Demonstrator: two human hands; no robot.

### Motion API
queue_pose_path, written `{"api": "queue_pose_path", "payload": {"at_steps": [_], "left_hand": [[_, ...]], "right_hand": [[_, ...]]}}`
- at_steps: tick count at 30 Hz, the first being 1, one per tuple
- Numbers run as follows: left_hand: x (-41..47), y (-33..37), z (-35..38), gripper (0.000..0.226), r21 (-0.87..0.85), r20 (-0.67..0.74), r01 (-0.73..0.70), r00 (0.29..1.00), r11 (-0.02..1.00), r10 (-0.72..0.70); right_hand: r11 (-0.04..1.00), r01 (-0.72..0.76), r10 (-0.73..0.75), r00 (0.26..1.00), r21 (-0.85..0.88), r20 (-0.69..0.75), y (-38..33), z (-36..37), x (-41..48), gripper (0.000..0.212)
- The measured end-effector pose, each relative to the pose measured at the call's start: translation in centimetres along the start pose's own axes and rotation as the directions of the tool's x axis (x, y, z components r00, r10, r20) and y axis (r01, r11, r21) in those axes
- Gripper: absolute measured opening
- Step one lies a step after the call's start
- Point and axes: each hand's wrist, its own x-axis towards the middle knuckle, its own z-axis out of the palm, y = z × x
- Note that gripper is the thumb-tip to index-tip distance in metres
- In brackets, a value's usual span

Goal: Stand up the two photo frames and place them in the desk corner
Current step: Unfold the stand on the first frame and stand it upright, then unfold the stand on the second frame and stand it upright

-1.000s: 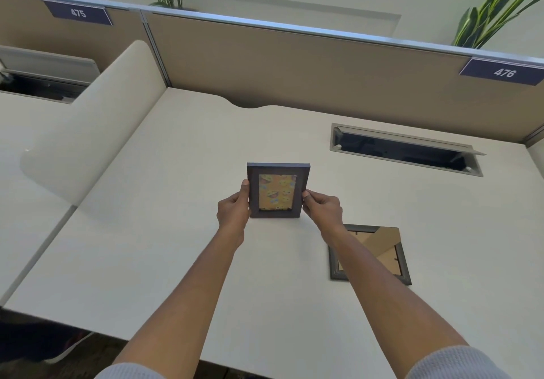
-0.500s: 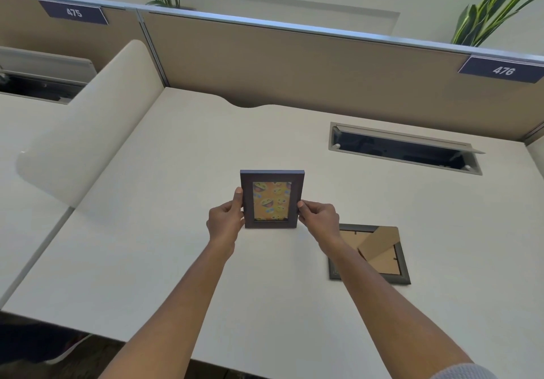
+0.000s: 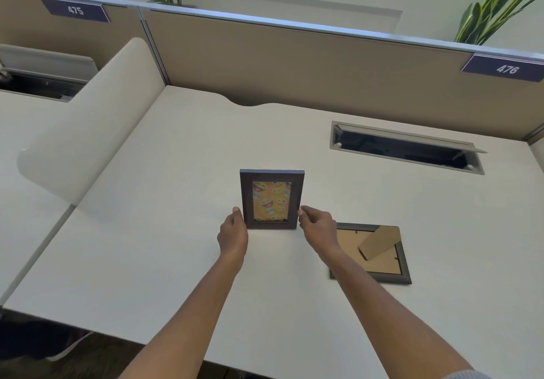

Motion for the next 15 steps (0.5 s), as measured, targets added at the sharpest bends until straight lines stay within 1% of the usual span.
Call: {"api": "queue_pose_path", "payload": {"at_steps": [2, 4, 6, 8, 10, 12, 13, 15], "left_hand": [[-0.3, -0.5, 0.1, 0.053, 0.046, -0.042, -0.006, 0.999, 0.999, 0.007], [-0.8, -0.9, 0.3, 0.051, 0.102, -0.087, -0.039, 0.995, 0.994, 0.048], [-1.3, -1.4, 0.5, 0.048, 0.180, -0.103, -0.139, 0.982, 0.974, 0.159], [-2.3, -1.7, 1.3, 0.045, 0.229, -0.067, -0.277, 0.952, 0.933, 0.299], [-3.4, -1.6, 2.4, 0.042, 0.221, 0.005, -0.381, 0.921, 0.898, 0.389], [-4.4, -1.1, 3.8, 0.038, 0.171, 0.121, -0.469, 0.883, 0.867, 0.454], [-4.8, -0.7, 4.5, 0.037, 0.147, 0.195, -0.510, 0.855, 0.848, 0.481], [-5.6, 0.1, 6.1, 0.029, 0.126, 0.360, -0.589, 0.777, 0.798, 0.517]], "right_hand": [[1.000, 0.007, -0.006, 1.000, 0.027, -0.016, 0.3, -0.3, 0.0, 0.033], [0.999, -0.004, 0.006, 0.999, 0.053, -0.032, 0.5, -1.0, -0.1, 0.034], [0.998, 0.004, -0.002, 0.999, 0.058, -0.045, 0.6, -1.9, -0.3, 0.038], [0.998, 0.014, -0.011, 0.998, 0.058, -0.066, 0.8, -3.0, -0.6, 0.041], [0.995, -0.005, 0.015, 0.995, 0.100, -0.094, 1.2, -4.1, -0.8, 0.041], [0.990, -0.030, 0.048, 0.991, 0.138, -0.128, 1.8, -5.3, -1.2, 0.042], [0.988, -0.035, 0.056, 0.989, 0.152, -0.137, 2.1, -5.9, -1.3, 0.044], [0.979, -0.059, 0.093, 0.981, 0.196, -0.169, 2.8, -7.2, -1.8, 0.044]]}}
